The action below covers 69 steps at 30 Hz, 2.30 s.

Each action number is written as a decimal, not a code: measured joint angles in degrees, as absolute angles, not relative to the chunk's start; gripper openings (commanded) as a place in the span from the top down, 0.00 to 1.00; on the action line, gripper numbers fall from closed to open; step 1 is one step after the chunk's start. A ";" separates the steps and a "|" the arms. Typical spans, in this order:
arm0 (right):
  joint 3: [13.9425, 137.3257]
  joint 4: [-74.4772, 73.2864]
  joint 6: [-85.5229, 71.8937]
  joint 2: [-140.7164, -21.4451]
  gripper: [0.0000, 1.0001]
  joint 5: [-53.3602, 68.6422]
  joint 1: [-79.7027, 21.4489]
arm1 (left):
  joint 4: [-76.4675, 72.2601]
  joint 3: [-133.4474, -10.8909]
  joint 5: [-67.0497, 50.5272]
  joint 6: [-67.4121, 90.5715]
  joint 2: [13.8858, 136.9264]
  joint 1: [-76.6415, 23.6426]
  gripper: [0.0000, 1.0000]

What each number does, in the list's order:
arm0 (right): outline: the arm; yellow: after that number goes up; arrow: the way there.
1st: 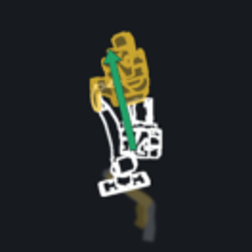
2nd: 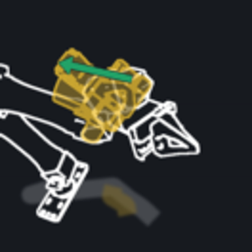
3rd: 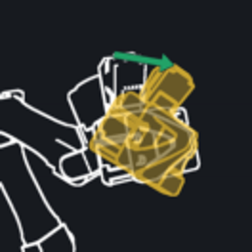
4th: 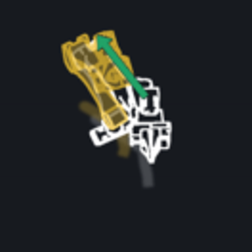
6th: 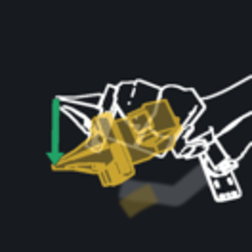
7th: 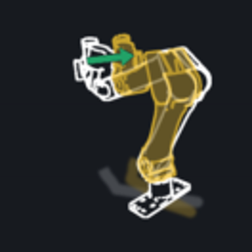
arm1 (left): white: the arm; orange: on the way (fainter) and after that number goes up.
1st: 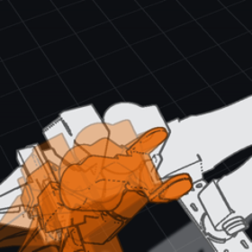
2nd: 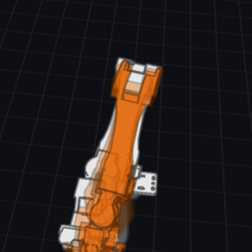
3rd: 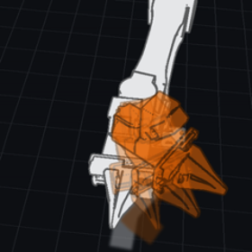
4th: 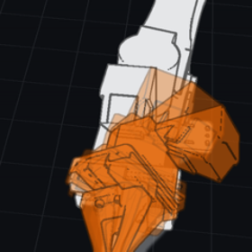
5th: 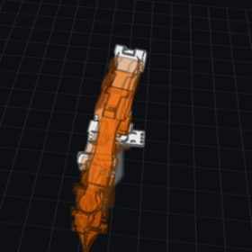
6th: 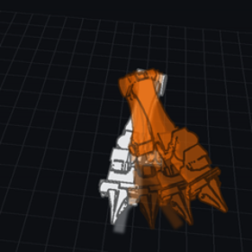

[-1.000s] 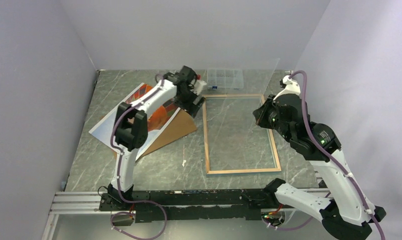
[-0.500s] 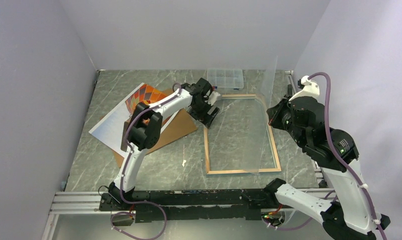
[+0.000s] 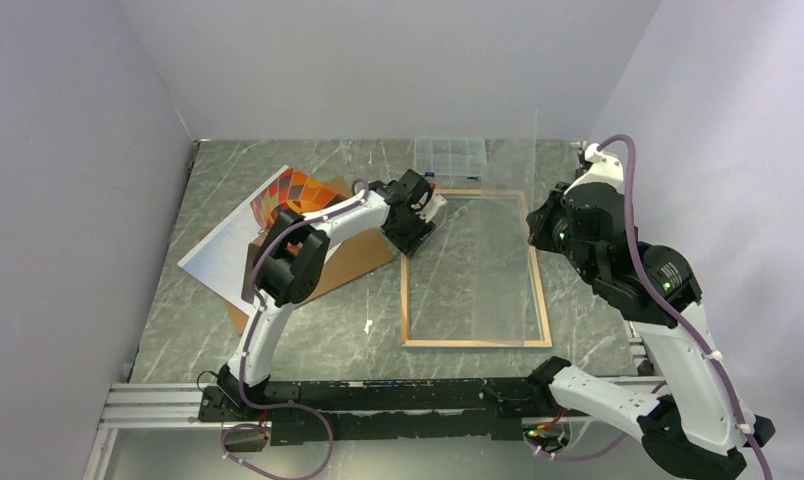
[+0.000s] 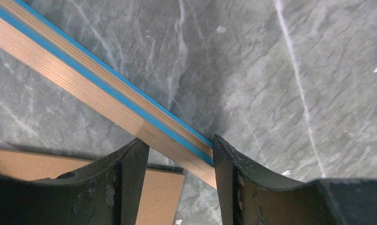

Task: Put the photo into the frame
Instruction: Move the photo frame to the center of the board, then move the photo frame item to the center of the board.

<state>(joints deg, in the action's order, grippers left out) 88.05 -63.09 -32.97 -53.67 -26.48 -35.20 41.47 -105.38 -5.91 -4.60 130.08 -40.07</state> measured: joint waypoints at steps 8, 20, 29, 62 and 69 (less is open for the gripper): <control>88.05 -61.39 -31.92 -55.96 1.00 -25.06 -35.20 | 36.18 -96.29 -0.99 -9.28 124.90 -40.05 0.44; 86.13 -57.06 -31.88 -56.64 1.00 -20.69 -35.18 | 32.47 -92.75 4.23 -15.33 122.76 -35.94 0.25; 84.25 -55.16 -31.64 -58.08 1.00 -19.81 -34.94 | 40.86 -98.43 3.64 -17.21 123.59 -30.68 0.05; 81.76 -51.31 -31.55 -58.04 1.00 -14.41 -30.68 | 22.46 -81.06 5.74 -44.36 115.72 -26.61 0.05; 80.82 -50.35 -31.70 -57.74 1.00 -13.76 -29.78 | 20.56 -94.17 9.43 -39.51 125.03 -23.75 0.05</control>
<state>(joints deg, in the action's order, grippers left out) 80.82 -50.35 -31.70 -57.74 -13.76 -29.78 20.56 -94.17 9.43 -39.51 125.03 -23.75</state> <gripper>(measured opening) 0.010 0.944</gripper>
